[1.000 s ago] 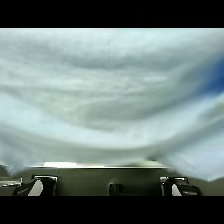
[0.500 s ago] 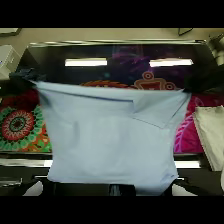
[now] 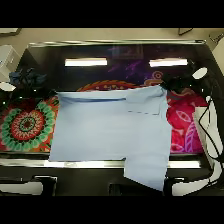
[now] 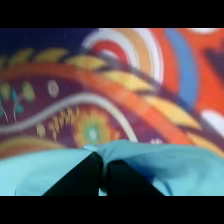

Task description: Fold the clothes and pants, and hang the long-sleeved shirts on hangers.

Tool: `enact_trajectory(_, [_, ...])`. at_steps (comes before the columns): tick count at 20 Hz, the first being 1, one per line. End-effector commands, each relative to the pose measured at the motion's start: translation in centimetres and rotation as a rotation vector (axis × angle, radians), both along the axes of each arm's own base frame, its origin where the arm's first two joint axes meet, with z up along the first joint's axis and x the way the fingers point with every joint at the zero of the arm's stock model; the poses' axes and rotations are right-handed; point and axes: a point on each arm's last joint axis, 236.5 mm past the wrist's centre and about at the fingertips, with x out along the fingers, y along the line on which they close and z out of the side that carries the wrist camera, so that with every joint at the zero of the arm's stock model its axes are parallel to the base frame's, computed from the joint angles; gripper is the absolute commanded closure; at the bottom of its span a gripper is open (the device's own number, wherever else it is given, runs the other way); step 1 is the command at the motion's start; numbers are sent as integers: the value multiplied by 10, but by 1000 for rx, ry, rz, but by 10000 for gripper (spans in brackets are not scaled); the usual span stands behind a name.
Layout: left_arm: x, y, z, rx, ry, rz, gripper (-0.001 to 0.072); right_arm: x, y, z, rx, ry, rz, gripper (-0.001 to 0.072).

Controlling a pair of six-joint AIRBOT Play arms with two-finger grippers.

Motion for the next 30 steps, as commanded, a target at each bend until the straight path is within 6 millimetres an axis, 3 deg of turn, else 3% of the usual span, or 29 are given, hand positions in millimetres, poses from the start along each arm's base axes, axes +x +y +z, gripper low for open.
enact_trajectory(1, [41,-1,-1,16,-66,22,676,37,-17,1,6,-124,-115,676])
enact_trajectory(4, [54,-10,-9,17,-68,5,676,38,-17,-18,8,-96,-118,676])
enact_trajectory(8, [46,-20,-45,-7,18,-25,676,25,-9,-54,30,12,-83,676])
enact_trajectory(10, [49,-13,-38,-5,3,-15,675,30,-11,-47,25,-7,-86,675])
enact_trajectory(13, [48,2,-5,-8,-20,-65,675,29,-19,-9,33,-7,-36,675])
enact_trajectory(15, [23,4,1,-52,60,-137,676,-2,-14,4,52,96,55,674])
enact_trajectory(18, [-59,-3,-16,-108,340,-329,675,-104,-5,-12,38,478,256,674])
enact_trajectory(20, [-104,6,-26,-76,504,-408,676,-151,-6,-17,18,657,333,674])
enact_trajectory(25, [-142,-2,-62,-108,651,-404,676,-176,-8,-62,-54,791,283,675])
enact_trajectory(27, [-148,-3,-74,-110,651,-411,676,-176,-6,-78,-61,781,269,675])
enact_trajectory(30, [-149,-3,-77,-107,653,-406,676,-174,-9,-81,-74,779,246,675])
